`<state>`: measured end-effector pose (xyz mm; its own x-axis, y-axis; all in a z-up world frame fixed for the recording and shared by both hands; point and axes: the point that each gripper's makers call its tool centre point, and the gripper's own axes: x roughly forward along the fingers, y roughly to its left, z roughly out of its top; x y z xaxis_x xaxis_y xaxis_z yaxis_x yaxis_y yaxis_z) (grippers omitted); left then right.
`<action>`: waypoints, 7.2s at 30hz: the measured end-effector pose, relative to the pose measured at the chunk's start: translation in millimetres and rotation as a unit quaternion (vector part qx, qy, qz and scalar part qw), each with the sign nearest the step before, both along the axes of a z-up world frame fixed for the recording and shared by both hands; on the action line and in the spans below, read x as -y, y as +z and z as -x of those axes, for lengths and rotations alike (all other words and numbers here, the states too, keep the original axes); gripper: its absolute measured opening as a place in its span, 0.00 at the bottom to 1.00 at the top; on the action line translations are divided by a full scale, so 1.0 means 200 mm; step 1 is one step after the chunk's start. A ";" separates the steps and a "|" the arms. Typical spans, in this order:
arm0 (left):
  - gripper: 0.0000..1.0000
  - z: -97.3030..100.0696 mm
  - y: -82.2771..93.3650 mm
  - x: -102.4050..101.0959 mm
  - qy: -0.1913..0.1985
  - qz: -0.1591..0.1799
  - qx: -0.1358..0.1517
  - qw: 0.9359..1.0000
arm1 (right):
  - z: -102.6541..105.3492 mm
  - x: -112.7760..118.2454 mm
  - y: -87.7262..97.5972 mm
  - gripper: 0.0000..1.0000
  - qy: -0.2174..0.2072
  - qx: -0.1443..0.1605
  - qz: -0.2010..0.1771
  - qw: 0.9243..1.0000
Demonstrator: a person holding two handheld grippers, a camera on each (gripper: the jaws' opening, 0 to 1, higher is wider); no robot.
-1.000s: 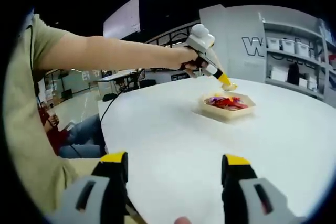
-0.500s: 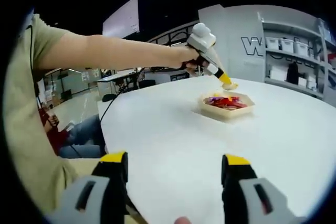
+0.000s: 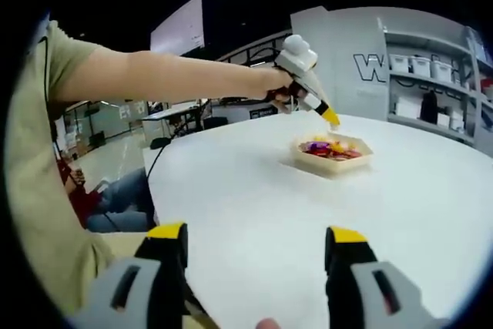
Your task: Place the target food into the container with the food tongs after gripping and lifting it, then release it inside without dropping or visibly crushing the food.
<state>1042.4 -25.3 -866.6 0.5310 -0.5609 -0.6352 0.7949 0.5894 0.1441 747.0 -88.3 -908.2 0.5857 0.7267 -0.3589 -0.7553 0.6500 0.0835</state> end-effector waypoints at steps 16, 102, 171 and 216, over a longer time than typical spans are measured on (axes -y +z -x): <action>0.26 0.08 0.00 -0.11 0.000 0.009 -0.013 1.000 | 0.01 -0.02 0.01 0.71 0.004 0.003 0.001 1.000; 0.26 1.02 0.16 -0.07 -0.124 0.218 -0.008 0.968 | -0.04 -0.06 0.07 0.69 0.025 -0.003 -0.029 0.999; 0.23 1.35 0.26 0.10 -0.213 0.325 -0.051 0.920 | -0.05 -0.26 0.28 0.15 0.183 0.033 -0.042 0.982; 0.25 1.46 0.18 0.15 -0.256 0.332 -0.099 0.903 | 0.13 -0.33 0.30 0.00 0.304 0.050 -0.040 0.951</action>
<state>749.5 -55.9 -830.9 0.0076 -0.9924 -0.1231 0.9587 0.0422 -0.2813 721.7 -22.0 -847.2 0.0777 0.9643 -0.2532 -0.9960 0.0862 0.0226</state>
